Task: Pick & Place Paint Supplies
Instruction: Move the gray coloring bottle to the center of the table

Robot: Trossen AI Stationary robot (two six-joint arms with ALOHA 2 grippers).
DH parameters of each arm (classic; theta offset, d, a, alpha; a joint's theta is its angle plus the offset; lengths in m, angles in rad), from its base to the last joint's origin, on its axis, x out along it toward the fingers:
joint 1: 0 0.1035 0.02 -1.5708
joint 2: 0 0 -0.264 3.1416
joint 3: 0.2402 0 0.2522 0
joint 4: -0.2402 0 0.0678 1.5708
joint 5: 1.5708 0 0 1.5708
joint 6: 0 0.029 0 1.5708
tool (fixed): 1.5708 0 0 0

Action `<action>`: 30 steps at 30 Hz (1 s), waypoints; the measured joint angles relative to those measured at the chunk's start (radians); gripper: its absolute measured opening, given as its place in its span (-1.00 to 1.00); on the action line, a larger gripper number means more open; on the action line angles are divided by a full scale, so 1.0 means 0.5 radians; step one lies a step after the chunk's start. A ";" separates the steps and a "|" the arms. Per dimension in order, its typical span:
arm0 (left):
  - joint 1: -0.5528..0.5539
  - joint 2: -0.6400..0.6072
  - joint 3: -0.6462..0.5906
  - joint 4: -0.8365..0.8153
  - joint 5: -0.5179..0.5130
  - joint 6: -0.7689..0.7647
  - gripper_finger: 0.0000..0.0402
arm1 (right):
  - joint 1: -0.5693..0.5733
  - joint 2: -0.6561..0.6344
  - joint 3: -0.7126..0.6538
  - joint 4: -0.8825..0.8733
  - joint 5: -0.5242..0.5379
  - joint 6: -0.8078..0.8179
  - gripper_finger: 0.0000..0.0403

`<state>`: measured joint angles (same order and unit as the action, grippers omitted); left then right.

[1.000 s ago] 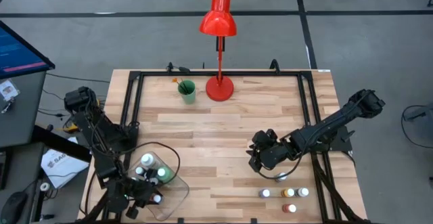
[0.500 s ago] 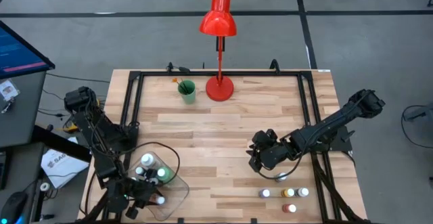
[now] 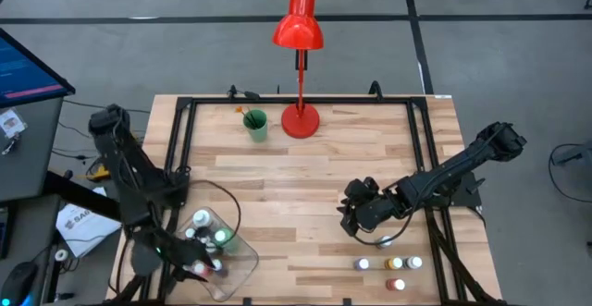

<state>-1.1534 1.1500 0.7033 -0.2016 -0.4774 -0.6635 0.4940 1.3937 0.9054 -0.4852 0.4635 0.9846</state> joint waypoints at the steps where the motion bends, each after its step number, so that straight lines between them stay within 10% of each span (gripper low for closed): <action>1: 0.005 -0.068 0.000 0.005 0.000 -0.001 -0.18 | -0.010 0.000 0.000 -0.001 -0.053 0.000 -0.39; 9: 0.048 -0.633 0.000 0.084 -0.101 -0.112 -0.24 | -0.192 0.000 0.294 -0.239 -0.628 -0.187 -0.39; 19: 0.079 -1.098 0.002 0.298 -0.312 -0.097 -0.29 | -0.146 0.001 1.047 -1.088 -0.671 -0.390 -0.42; 30: 0.079 -1.361 0.002 0.338 -0.334 0.128 -0.29 | 0.154 0.142 1.121 -1.269 -0.791 -0.192 -0.63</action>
<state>-1.1137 0.4694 0.7040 -0.0328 -0.6444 -0.5998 0.5709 1.4646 1.4659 -1.1196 0.0681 0.8885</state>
